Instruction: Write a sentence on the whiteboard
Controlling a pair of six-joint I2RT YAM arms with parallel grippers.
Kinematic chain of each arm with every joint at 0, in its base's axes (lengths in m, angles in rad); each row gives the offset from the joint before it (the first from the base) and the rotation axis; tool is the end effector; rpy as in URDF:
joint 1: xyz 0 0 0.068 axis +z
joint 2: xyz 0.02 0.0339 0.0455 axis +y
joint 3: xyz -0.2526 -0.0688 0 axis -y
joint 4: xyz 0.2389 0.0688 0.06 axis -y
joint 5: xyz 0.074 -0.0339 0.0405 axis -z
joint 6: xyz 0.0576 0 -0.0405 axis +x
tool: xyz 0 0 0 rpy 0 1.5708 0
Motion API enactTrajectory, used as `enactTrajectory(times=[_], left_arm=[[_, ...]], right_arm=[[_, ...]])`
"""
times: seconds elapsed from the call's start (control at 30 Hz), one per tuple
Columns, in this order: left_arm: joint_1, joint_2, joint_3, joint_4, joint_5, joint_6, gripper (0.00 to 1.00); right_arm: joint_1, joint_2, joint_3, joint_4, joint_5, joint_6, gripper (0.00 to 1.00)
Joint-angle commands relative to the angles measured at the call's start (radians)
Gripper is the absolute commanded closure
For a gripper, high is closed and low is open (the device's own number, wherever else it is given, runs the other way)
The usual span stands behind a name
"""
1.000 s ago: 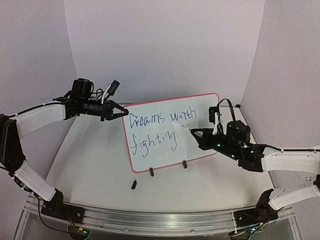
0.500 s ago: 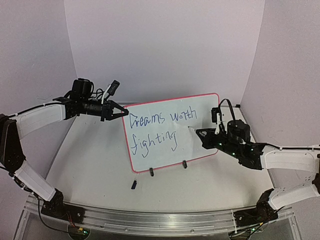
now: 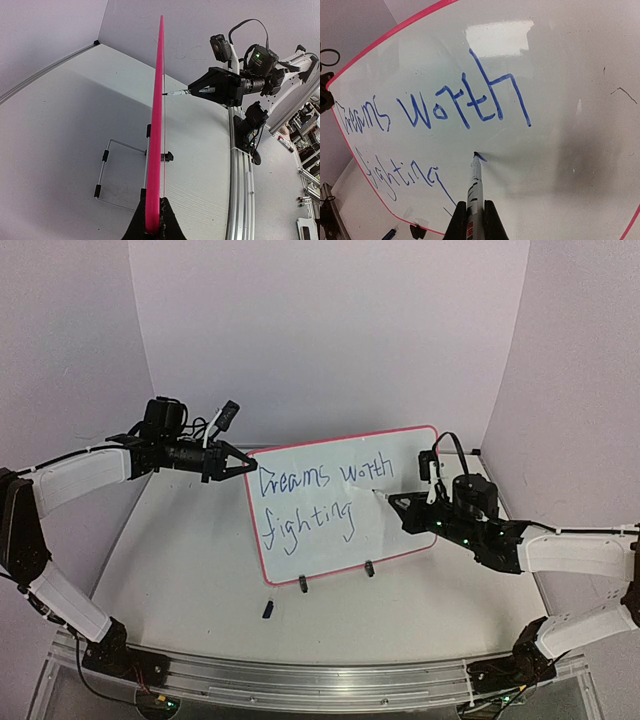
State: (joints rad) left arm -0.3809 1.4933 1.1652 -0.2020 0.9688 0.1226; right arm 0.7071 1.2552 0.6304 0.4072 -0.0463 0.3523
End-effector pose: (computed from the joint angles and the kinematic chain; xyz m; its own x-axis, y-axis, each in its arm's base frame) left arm 0.2961 -0.1697 0.2912 -0.3594 0.2185 -0.9072 0.9215 0.2364 -0.3081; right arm 0.2255 0.1962 0.2342 -0.3898 0.1203 -0.9130 -0.5847 0.7336 0.3463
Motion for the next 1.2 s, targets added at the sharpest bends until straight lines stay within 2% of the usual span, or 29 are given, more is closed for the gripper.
enactTrajectory(times=[0.0, 0.5, 0.9, 1.17], left_arm=[[-0.035, 0.035, -0.019, -0.123, -0.051, 0.116, 1.00], [-0.035, 0.040, -0.019, -0.123, -0.050, 0.114, 1.00], [-0.035, 0.039, -0.019, -0.124, -0.051, 0.115, 1.00], [-0.035, 0.039, -0.019, -0.123, -0.051, 0.116, 1.00]], right_arm=[[-0.004, 0.006, 0.016, 0.031, -0.023, 0.001, 1.00], [-0.004, -0.018, -0.126, 0.036, -0.029, 0.107, 1.00], [-0.004, -0.013, -0.071, 0.064, -0.104, 0.117, 1.00], [-0.004, -0.052, -0.060, 0.070, -0.074, 0.107, 1.00]])
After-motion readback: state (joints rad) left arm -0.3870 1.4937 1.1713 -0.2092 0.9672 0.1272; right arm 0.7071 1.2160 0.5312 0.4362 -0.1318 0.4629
